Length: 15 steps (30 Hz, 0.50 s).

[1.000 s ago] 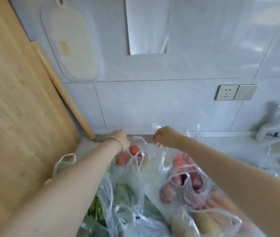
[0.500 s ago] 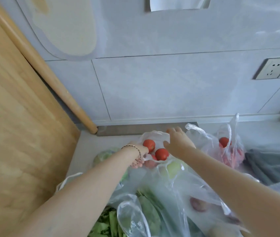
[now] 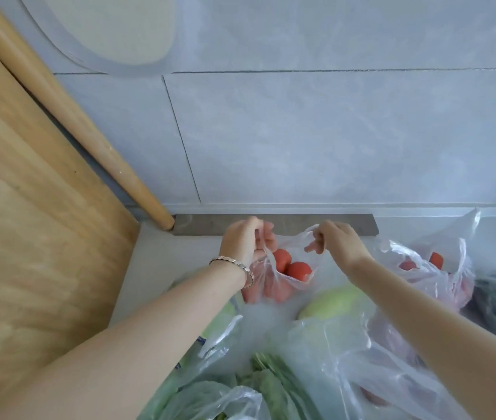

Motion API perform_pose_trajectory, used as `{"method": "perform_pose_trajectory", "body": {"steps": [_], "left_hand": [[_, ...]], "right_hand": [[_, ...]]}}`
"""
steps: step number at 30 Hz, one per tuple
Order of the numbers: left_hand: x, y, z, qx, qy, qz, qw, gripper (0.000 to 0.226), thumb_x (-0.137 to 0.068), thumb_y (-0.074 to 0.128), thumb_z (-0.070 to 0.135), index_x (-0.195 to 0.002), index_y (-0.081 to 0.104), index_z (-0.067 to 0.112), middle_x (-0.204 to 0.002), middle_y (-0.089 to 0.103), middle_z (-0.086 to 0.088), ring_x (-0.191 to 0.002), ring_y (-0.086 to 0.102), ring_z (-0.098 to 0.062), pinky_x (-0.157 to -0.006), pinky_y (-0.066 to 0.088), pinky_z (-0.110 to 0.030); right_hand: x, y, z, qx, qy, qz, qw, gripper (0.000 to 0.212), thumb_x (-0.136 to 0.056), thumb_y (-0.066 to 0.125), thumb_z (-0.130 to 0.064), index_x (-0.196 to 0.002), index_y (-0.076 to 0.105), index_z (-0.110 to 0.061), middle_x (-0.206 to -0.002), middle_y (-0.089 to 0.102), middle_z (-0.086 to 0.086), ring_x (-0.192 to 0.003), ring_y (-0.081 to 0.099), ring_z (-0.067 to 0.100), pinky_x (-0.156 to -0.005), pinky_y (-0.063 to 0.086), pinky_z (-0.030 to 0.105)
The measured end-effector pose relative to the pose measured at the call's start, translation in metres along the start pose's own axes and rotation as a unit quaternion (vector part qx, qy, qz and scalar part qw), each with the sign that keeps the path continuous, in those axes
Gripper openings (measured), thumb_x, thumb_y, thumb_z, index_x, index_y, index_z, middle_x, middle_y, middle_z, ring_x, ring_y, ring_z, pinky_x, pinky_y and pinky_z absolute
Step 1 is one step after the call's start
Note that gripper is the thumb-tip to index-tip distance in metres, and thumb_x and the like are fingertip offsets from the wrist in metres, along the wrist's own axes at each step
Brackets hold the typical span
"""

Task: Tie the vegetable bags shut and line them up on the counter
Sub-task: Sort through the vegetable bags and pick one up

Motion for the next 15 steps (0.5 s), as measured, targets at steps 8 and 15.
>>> {"method": "perform_pose_trajectory", "body": {"steps": [8, 15], "left_hand": [[0.003, -0.005, -0.017, -0.239, 0.067, -0.156, 0.956, 0.047, -0.092, 0.037, -0.008, -0.129, 0.050, 0.019, -0.106, 0.062, 0.002, -0.035, 0.051, -0.004, -0.044, 0.049, -0.017], [-0.011, 0.009, -0.032, -0.287, 0.066, -0.255, 0.921, 0.072, -0.083, 0.045, -0.017, -0.135, 0.038, 0.031, -0.101, 0.056, 0.001, -0.043, 0.057, -0.004, -0.049, 0.051, -0.017]], "right_hand": [[0.005, 0.005, 0.004, -0.192, 0.064, -0.199, 0.959, 0.021, -0.092, 0.047, 0.001, -0.092, 0.066, -0.007, -0.073, 0.063, 0.007, -0.040, 0.053, 0.009, -0.050, 0.050, 0.022], [0.001, 0.016, 0.008, -0.210, 0.131, -0.367, 0.897, 0.013, -0.088, 0.056, -0.007, -0.097, 0.064, -0.002, -0.070, 0.068, 0.009, -0.058, 0.066, 0.017, -0.062, 0.058, 0.021]]}}
Point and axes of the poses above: each hand's wrist, its own x-axis away from the middle knuckle, its own y-axis out of the palm, z = x × y, the point moved 2 cm from there along -x, towards the middle knuckle
